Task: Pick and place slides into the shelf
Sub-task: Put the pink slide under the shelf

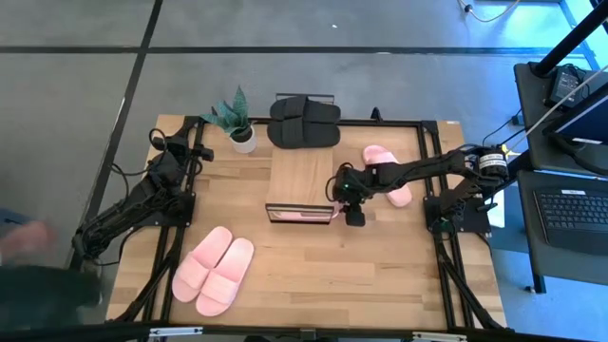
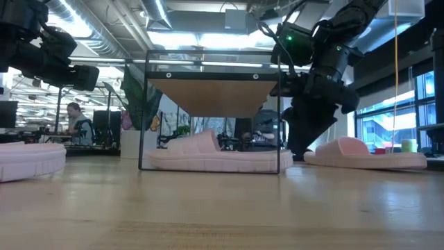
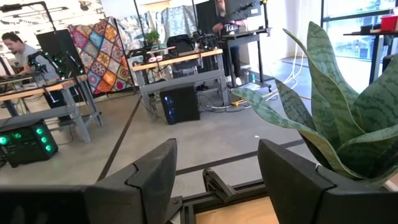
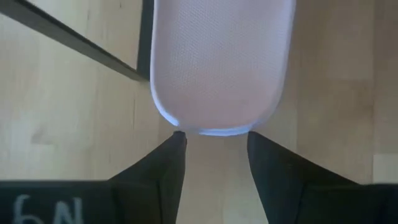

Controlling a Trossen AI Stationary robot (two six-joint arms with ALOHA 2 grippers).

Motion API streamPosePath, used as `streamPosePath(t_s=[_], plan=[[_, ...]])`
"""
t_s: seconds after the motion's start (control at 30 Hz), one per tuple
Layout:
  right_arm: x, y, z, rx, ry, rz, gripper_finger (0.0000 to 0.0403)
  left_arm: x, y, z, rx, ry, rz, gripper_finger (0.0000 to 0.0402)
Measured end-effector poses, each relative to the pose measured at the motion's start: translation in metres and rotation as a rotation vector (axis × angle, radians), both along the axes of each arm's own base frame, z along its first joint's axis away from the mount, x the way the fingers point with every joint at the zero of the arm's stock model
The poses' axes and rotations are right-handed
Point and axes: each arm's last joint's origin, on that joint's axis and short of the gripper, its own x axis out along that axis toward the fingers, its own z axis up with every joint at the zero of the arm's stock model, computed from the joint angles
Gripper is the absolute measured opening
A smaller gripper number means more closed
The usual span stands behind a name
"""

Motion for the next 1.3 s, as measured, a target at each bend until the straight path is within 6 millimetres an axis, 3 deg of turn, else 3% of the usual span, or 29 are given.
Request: streamPosePath(t_s=[0.27,0.53,0.73,0.83,1.07,1.3], plan=[[-0.018,-0.001,0.003,-0.044,0.155,-0.105,0.0172,0.0,0.0,0.0,0.0,0.0,-0.001,0.0217],[-0.052,-0.022,0.046,-0.33,0.142,-0.488,0.0172,0.0,0.0,-0.001,-0.004,0.005,-0.001,0.0217],[-0.069,-0.05,0.068,-0.397,0.08,-0.543,0.0172,0.0,0.0,-0.001,-0.005,0.004,0.0,0.0217],[-0.078,-0.062,0.068,-0.446,0.15,-0.469,0.0172,0.0,0.0,-0.001,-0.005,0.003,0.0,0.0217],[-0.094,-0.066,0.049,-0.516,0.361,-0.145,0.0172,0.0,0.0,-0.003,-0.02,0.023,0.0,0.0217],[-0.102,-0.063,0.033,-0.509,0.4,-0.124,0.0172,0.0,0.0,-0.003,-0.02,0.023,0.0,0.0217]])
